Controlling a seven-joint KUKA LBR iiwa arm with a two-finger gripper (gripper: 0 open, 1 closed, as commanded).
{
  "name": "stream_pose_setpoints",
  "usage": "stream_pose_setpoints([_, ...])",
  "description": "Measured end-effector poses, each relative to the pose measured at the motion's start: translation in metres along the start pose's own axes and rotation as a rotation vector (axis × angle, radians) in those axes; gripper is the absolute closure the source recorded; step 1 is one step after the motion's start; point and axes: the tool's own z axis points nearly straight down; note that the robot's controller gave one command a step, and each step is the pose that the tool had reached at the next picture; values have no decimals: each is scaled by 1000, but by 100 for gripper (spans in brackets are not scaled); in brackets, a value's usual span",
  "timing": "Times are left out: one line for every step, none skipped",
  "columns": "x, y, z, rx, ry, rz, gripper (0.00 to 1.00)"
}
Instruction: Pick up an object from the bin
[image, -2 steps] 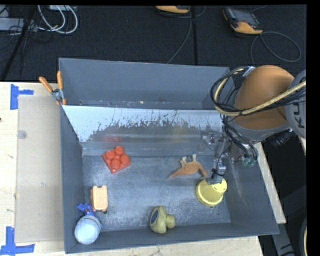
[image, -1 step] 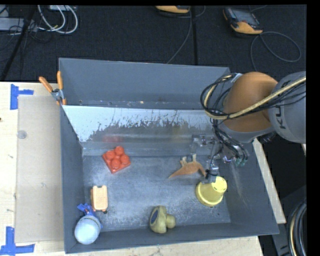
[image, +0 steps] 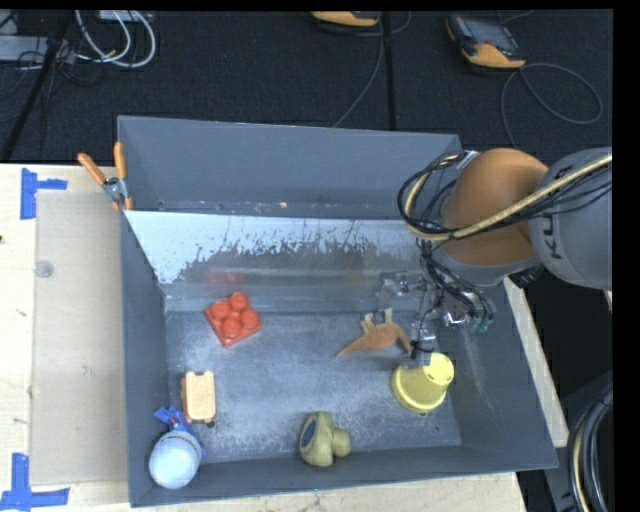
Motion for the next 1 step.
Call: stream_pose_setpoints([-9,-5,-21,1,-8,212,0])
